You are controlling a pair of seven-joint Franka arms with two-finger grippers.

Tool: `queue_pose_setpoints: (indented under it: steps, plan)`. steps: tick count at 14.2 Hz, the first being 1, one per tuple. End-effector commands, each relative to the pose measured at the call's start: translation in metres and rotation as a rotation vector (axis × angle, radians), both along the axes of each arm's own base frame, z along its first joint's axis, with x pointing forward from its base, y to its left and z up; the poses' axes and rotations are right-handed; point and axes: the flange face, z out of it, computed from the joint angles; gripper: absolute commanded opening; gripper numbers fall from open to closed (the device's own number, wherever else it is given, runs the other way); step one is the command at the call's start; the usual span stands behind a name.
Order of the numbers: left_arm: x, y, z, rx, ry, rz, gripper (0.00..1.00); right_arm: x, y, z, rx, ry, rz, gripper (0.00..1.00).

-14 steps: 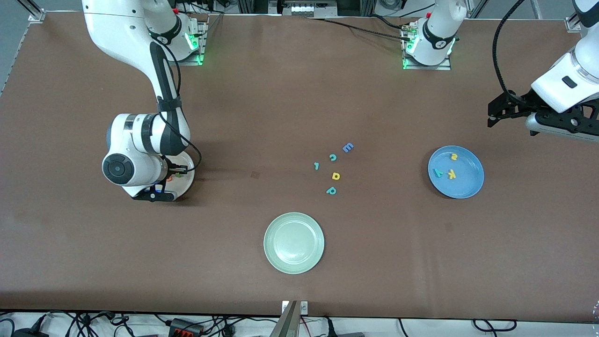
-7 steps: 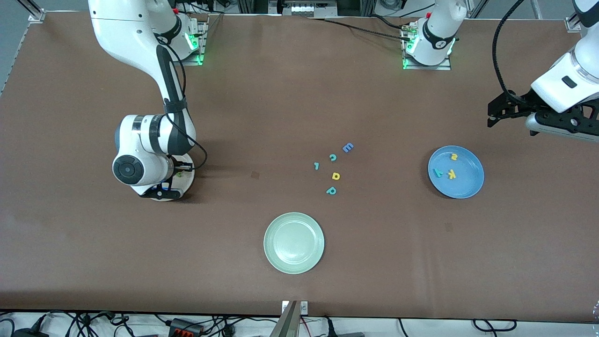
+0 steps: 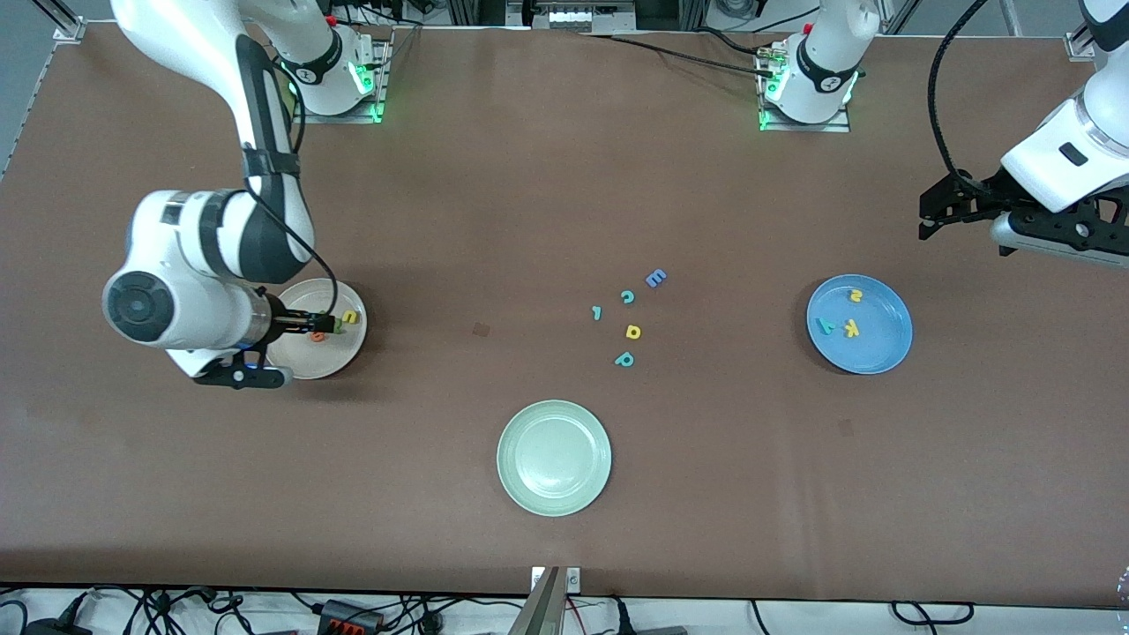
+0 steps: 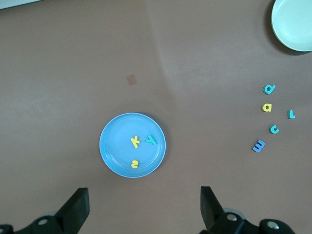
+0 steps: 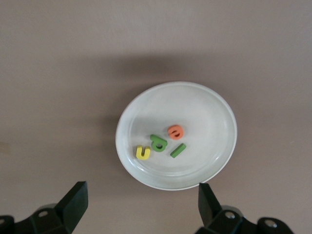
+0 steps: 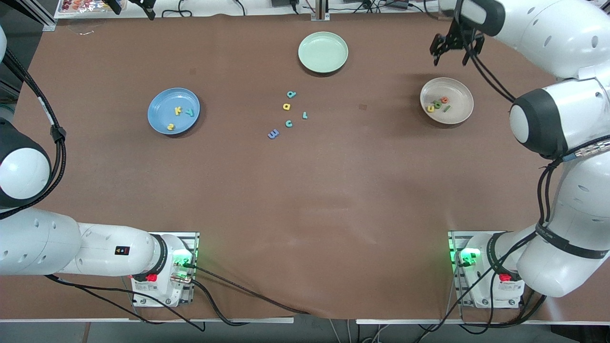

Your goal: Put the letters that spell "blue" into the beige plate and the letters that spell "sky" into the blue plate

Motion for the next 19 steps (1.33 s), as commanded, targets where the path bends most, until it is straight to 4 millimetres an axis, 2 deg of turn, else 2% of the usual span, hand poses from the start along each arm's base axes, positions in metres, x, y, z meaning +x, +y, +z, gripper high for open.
queue_pose_setpoints:
  steps: [1, 3, 5, 7, 8, 12, 14, 16, 18, 19]
  plan:
    - [0.003, -0.002, 0.005, -0.015, 0.009, -0.009, 1.0, 0.007, -0.005, 0.015, 0.005, -0.011, 0.006, 1.0]
    - [0.003, -0.002, 0.005, -0.015, 0.009, -0.009, 1.0, 0.011, -0.017, 0.043, 0.016, -0.047, -0.014, 1.0]
    - [0.003, -0.002, 0.005, -0.015, 0.009, -0.009, 1.0, 0.015, -0.002, 0.072, 0.015, -0.072, 0.014, 1.0]
    - [0.003, -0.002, 0.006, -0.016, 0.007, -0.009, 1.0, 0.016, -0.012, 0.101, 0.027, -0.118, -0.006, 1.0]
    - [0.003, -0.002, 0.005, -0.015, 0.009, -0.009, 1.0, 0.015, -0.021, 0.108, 0.02, -0.123, -0.009, 1.0]
    - [0.003, -0.002, 0.005, -0.015, 0.009, -0.009, 1.0, 0.007, -0.058, 0.165, -0.01, -0.189, 0.022, 1.0]
    - [0.003, -0.003, 0.005, -0.015, 0.009, -0.011, 1.0, 0.0, -0.083, 0.188, -0.002, -0.217, 0.021, 1.0]
    - [0.003, -0.002, 0.005, -0.015, 0.009, -0.009, 1.0, -0.01, -0.125, 0.208, 0.023, -0.244, -0.029, 1.0]
    - [0.003, -0.002, 0.005, -0.015, 0.009, -0.009, 1.0, -0.024, -0.154, 0.226, 0.041, -0.257, -0.062, 1.0]
    - [0.003, -0.002, 0.005, -0.015, 0.009, -0.009, 1.0, -0.029, -0.161, 0.233, 0.044, -0.261, -0.067, 1.0]
